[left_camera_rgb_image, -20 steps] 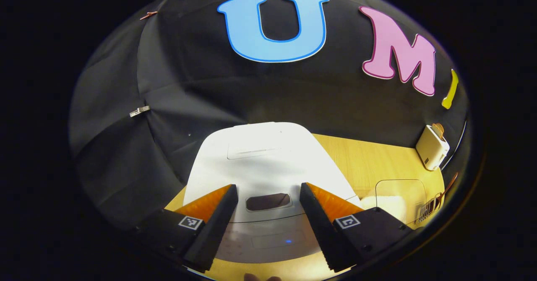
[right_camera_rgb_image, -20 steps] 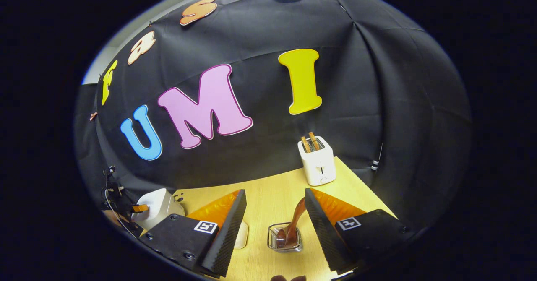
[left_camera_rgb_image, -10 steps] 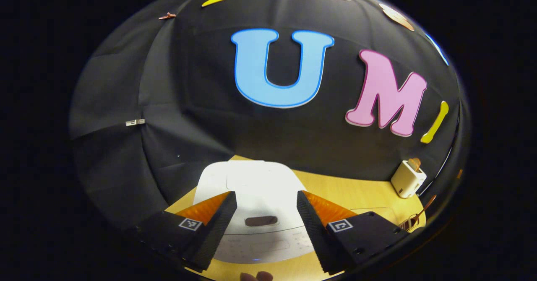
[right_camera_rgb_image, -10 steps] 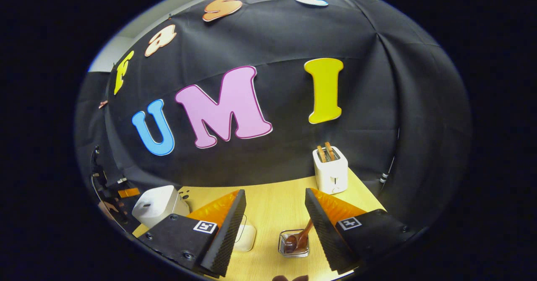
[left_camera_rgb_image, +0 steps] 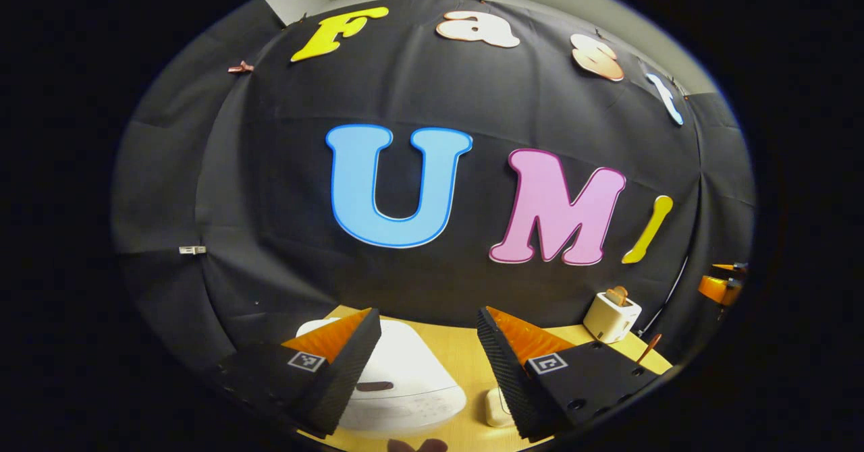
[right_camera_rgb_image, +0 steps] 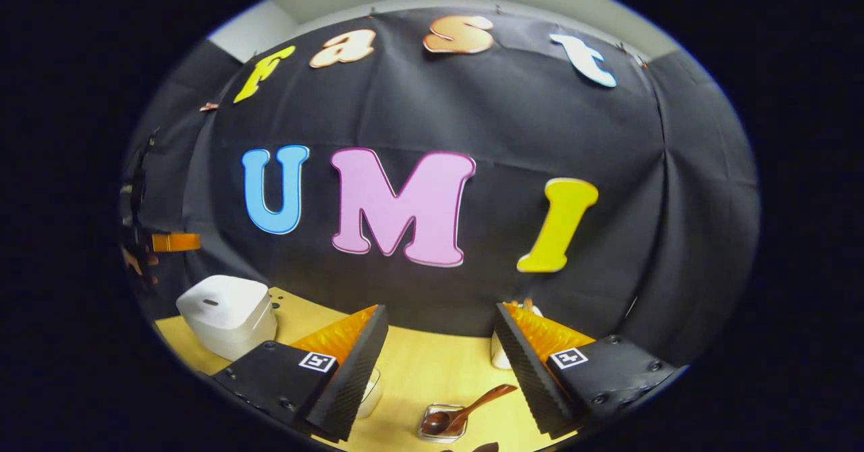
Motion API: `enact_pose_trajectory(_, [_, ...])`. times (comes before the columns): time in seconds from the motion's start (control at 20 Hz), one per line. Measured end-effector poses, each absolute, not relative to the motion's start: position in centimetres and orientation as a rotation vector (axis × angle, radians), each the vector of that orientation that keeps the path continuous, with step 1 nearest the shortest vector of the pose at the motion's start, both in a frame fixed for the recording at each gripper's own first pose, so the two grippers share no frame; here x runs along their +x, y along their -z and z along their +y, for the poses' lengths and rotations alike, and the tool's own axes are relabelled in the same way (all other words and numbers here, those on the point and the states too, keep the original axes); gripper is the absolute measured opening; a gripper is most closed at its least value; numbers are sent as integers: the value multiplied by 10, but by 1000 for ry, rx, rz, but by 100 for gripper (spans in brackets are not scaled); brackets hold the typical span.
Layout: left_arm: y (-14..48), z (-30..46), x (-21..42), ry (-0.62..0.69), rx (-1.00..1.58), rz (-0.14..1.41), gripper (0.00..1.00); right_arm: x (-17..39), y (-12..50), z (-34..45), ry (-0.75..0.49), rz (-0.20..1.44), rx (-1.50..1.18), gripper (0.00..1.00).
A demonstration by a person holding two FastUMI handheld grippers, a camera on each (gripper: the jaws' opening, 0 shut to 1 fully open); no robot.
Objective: Close the left gripper, press the button to open the rice cooker; take a wooden spoon from the chopstick holder with the right hand, scoop a spoonful of rice and pour it into the rice cooker, then put the wooden spoon back into the chopstick holder.
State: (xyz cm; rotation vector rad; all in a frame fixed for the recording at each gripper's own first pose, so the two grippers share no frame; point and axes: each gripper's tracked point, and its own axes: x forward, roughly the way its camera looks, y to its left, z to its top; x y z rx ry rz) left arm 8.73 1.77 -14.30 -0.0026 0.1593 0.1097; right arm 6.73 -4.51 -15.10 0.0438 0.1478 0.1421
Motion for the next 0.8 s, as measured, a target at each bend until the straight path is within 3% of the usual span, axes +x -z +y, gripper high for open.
enact_pose_trajectory(0.15, [137,1,87,-70,-8,145,93,66,140,-57,-92,78,-2,97])
enact_pose_trajectory(0.8, [132,-16,89,-46,8,142,93,73,157,-48,-110,149,29,97])
